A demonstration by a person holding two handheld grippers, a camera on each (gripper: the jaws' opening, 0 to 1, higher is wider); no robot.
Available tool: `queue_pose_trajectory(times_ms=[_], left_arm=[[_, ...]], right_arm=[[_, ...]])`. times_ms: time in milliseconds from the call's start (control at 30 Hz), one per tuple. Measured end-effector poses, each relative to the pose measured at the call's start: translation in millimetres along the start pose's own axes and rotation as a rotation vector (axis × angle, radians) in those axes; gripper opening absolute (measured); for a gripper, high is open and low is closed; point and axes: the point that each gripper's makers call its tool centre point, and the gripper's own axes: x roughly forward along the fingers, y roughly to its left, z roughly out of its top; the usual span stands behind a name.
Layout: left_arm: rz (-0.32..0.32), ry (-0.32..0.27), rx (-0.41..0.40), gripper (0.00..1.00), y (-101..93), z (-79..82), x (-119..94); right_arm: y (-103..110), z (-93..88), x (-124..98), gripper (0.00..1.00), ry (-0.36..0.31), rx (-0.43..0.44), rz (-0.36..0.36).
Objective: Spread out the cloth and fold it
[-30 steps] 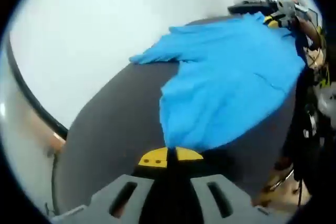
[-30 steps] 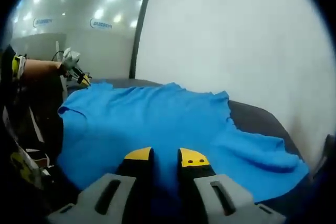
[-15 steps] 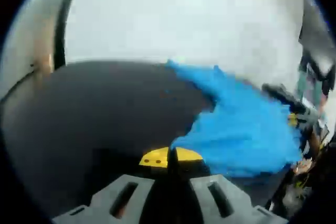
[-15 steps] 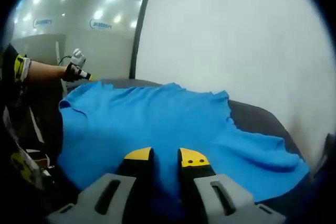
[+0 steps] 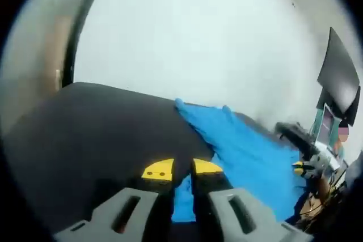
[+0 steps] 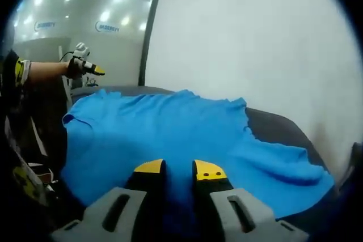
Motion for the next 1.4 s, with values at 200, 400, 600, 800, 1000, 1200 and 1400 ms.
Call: queue_pose_trajectory(times_ms=[200, 400, 600, 800, 1000, 1200, 1400], left_arm=[[0.004, 0.275, 0.096, 0.13, -14.8, -61.5, 67.6], [0.004, 0.231, 0.159, 0.04, -6.2, -47.2, 90.8], [-0.039, 0.126, 0.174, 0.03, -5.8, -14.6, 93.0], [0.016, 0.138, 0.196, 0.03, -1.5, -16.5, 110.2], [0.041, 0.18, 0.167, 0.12, 5.4, -44.2, 98.7], [-0.176, -0.275, -0.056, 0.22, -46.7, 31.6, 26.6], [-0.322, -0.191, 0.223, 0.33, -128.9, -8.9, -8.9]], right_arm=[[-0.3, -0.1, -1.7, 0.16, -0.002, -0.001, -0.007], [-0.7, 0.0, -2.5, 0.16, -0.003, 0.001, -0.006], [-0.9, 0.2, -1.8, 0.17, -0.003, 0.003, -0.006], [-1.4, 0.3, -1.9, 0.17, -0.004, 0.006, -0.008], [-2.8, 0.5, -2.9, 0.17, -0.006, 0.013, -0.01], [-4.2, 16.7, -9.5, 0.18, -0.101, 0.106, 0.002], [14.6, 66.6, -39.2, 0.18, -0.343, 0.408, 0.179]])
